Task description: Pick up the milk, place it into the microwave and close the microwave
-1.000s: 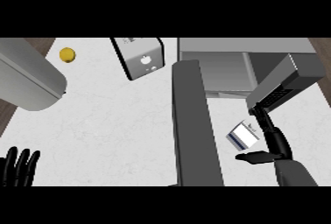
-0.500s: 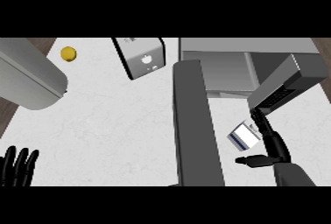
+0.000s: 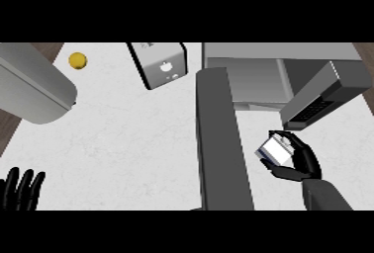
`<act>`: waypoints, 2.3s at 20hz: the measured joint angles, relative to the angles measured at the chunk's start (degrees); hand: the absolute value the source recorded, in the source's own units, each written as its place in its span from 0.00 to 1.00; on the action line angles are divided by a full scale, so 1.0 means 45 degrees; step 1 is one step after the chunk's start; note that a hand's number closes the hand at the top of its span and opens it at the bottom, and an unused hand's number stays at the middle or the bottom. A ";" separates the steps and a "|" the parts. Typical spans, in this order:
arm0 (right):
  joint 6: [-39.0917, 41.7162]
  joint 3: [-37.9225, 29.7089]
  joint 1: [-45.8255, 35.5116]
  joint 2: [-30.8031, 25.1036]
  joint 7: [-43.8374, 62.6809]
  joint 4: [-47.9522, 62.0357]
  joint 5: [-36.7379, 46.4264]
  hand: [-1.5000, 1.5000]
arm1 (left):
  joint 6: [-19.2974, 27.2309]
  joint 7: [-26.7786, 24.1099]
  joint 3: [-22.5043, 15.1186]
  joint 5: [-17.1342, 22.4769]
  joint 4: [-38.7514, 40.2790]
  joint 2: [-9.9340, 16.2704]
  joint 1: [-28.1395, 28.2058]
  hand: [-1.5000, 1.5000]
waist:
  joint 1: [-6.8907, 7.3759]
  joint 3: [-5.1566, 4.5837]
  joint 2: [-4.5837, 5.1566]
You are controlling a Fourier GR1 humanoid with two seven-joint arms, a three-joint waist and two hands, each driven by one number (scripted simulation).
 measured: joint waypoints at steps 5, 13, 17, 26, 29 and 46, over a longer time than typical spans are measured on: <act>0.0460 -0.0061 0.0043 0.0313 0.0119 -0.0310 -0.0413 1.00 | -0.0019 -0.0178 0.0111 0.0006 0.0167 0.0005 -0.0091 0.00 | -0.0039 -0.0005 -0.0015; 0.0853 -0.0897 -0.0242 0.0132 0.0679 -0.0680 -0.1703 1.00 | -0.0023 -0.0194 0.0250 0.0048 0.0185 0.0058 0.0012 0.00 | -0.0116 -0.0022 -0.0053; 0.1082 -0.0755 -0.0066 0.0287 0.0838 -0.1082 -0.1909 1.00 | -0.0169 -0.0538 0.0359 0.0117 0.0254 0.0040 0.0265 0.00 | -0.0150 -0.0034 -0.0083; 0.1275 0.0761 0.1347 0.1212 0.2121 -0.4626 -0.1839 1.00 | -0.0471 -0.0701 0.0832 0.0405 0.0095 0.0082 0.0866 0.00 | -0.0420 -0.0067 -0.0195; 0.1244 0.1305 0.2338 0.1641 0.3111 -0.6904 -0.2010 1.00 | -0.0579 -0.0690 0.1014 0.0561 0.0097 0.0100 0.0873 0.00 | -0.0478 -0.0070 -0.0208; -0.2962 0.5547 0.5785 0.2646 0.8617 -1.6189 -0.3431 1.00 | -0.1708 -0.1011 0.2256 0.1578 0.0662 0.0256 0.1014 0.00 | -0.0290 -0.0054 -0.0126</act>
